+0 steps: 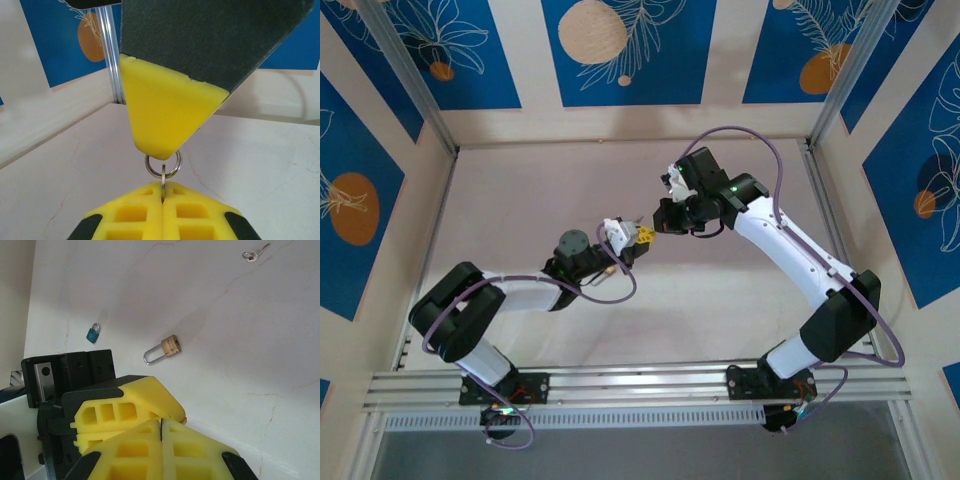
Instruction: Unlock with the key
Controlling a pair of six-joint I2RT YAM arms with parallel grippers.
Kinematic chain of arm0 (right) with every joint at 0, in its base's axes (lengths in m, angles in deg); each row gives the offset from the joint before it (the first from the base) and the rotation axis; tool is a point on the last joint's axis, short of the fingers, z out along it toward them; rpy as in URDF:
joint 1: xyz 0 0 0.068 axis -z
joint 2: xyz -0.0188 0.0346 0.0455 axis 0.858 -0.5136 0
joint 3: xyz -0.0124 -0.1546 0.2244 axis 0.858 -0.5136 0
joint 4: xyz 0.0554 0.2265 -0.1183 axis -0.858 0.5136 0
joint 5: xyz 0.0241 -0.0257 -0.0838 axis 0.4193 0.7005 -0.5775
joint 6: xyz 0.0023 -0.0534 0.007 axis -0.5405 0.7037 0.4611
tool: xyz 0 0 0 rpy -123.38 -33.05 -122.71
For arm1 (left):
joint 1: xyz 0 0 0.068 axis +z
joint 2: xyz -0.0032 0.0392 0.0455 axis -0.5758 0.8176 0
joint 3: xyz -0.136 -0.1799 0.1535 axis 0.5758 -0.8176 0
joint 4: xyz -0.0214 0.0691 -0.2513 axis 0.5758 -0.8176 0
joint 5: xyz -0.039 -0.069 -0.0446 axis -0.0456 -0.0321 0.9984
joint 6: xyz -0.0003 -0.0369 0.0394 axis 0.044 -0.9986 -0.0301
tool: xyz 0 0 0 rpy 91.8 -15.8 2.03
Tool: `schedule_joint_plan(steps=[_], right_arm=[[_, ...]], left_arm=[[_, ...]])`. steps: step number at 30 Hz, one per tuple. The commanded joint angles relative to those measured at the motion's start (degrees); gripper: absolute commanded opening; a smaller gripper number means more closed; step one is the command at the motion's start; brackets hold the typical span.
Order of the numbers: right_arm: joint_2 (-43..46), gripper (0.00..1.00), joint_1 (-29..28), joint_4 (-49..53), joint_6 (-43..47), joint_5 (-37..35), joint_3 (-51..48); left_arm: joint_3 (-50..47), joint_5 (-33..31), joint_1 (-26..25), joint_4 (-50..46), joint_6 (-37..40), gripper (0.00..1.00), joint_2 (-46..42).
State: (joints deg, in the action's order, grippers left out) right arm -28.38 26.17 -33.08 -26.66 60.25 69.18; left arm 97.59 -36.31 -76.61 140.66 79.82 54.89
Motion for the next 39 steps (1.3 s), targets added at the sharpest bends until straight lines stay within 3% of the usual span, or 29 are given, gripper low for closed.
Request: schedule_joint_plan(steps=[1, 9, 20, 23, 28, 39], right_arm=[[1.79, 0.00, 0.49, -0.34, -1.33, 0.27, -0.42], [2.25, 0.00, -0.78, -0.81, -2.16, 0.70, 0.72], [2.95, 0.00, -1.01, -1.18, -2.65, 1.16, 0.27], [2.87, 0.00, -1.06, -1.18, -2.69, 1.41, 0.14], [2.94, 0.00, -0.96, -1.60, -2.92, 1.25, -0.29], [4.29, 0.00, 0.84, -1.87, -2.74, -0.75, -2.57]], left_arm=[[-0.49, 1.46, -0.25, 0.72, -0.61, 0.06, -1.31], [1.38, 2.45, -0.26, 0.02, -2.15, 0.21, 0.09], [1.27, 2.10, -0.25, -0.69, -1.84, 0.28, 0.36], [1.24, 2.27, -0.29, -0.56, -2.03, 0.22, 0.44], [1.12, 2.07, -0.28, -0.33, -2.16, 0.01, 0.31], [-0.11, 1.75, -0.29, -1.65, -0.87, 0.00, -0.84]])
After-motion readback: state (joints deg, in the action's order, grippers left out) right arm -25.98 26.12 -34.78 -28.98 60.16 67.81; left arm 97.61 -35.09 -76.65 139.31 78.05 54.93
